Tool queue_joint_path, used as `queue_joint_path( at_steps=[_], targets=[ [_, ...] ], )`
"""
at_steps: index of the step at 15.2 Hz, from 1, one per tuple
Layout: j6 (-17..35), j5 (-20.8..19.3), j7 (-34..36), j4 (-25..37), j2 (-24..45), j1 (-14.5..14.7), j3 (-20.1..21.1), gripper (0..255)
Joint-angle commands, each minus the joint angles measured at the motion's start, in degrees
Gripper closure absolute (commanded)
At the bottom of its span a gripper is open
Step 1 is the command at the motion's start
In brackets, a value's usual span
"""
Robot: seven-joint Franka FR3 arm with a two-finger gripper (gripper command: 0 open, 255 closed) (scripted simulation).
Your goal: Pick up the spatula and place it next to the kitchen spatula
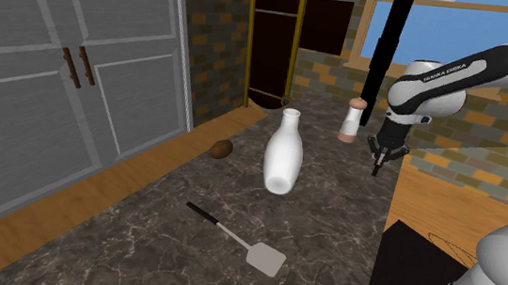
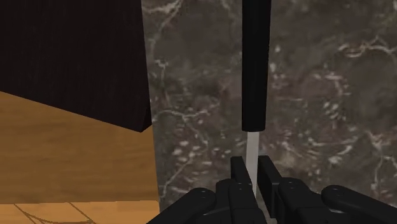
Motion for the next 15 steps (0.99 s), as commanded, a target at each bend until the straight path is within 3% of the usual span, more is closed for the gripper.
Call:
queue_joint_path(
  at_steps=[1, 10, 15],
  targets=[
    [-1.90, -0.15, 0.22, 0.87, -1.01, -0.03, 0.10, 255],
    [-9.43, -0.56, 0.81, 4.96, -4.48, -0.14, 0.37, 255],
    [-8.96, 1.68, 7.78, 5.39, -3.83, 3.32, 5.30, 255]
  ],
)
